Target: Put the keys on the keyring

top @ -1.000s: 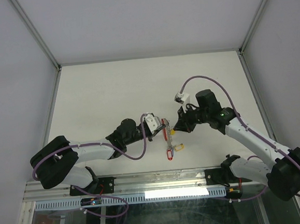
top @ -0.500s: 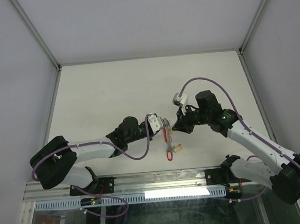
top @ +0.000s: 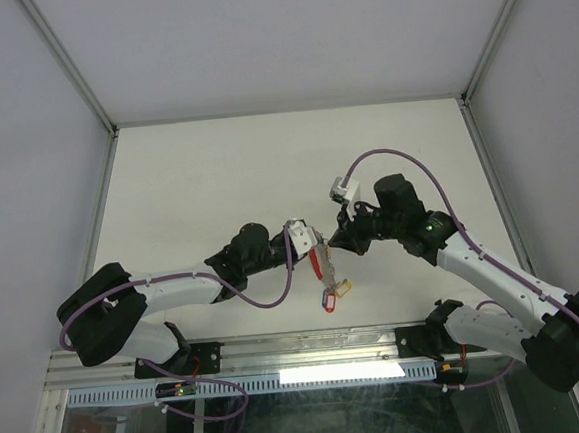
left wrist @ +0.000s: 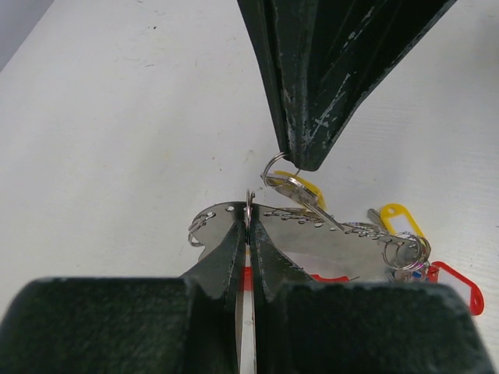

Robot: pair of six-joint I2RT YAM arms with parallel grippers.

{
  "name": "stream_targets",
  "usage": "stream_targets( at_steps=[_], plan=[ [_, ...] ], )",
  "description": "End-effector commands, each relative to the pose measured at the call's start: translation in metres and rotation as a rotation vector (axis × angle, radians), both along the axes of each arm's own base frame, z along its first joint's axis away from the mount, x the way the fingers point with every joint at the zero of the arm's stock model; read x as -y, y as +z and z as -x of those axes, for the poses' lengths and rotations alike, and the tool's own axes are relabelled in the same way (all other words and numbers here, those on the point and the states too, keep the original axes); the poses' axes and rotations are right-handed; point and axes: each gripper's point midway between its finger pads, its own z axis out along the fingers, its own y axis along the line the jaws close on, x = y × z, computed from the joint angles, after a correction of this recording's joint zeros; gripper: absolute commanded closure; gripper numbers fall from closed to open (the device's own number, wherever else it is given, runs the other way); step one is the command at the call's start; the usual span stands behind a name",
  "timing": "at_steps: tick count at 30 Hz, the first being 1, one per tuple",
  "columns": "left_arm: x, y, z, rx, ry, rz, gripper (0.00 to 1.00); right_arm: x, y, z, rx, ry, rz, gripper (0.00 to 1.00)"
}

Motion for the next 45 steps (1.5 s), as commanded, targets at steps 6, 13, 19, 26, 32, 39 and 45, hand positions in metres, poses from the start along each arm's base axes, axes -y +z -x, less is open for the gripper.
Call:
stream_targets(
  at_steps=[6, 13, 19, 26, 32, 39, 45],
  plan=[
    [0.009, 0.035, -0.003, 0.068, -0.022, 0.067, 1.0, -0.013, 0.022, -0.016, 0.084, 0.003, -0.051, 1.0],
    [0.009, 0.034, -0.002, 0.067, -0.027, 0.066, 1.0, -0.016, 0.014, -0.015, 0.055, 0.03, -0.031, 1.0],
    [0.009, 0.034, -0.002, 0.069, -0.029, 0.066, 1.0, -0.018, 0.012, -0.016, 0.052, 0.031, -0.032, 1.0],
    [0.01, 0.033, -0.002, 0.067, -0.032, 0.064, 1.0, -0.021, 0.018, -0.018, 0.069, 0.017, -0.06, 1.0],
    [0.01, 0.033, -0.001, 0.068, -0.034, 0.064, 1.0, -0.02, 0.018, -0.02, 0.07, 0.001, -0.06, 1.0],
    [0.01, 0.034, -0.001, 0.068, -0.033, 0.066, 1.0, -0.014, 0.015, -0.024, 0.077, -0.047, -0.046, 1.0],
    [0.009, 0.033, -0.001, 0.068, -0.033, 0.065, 1.0, -0.011, 0.014, -0.026, 0.08, -0.076, -0.048, 1.0]
  ],
)
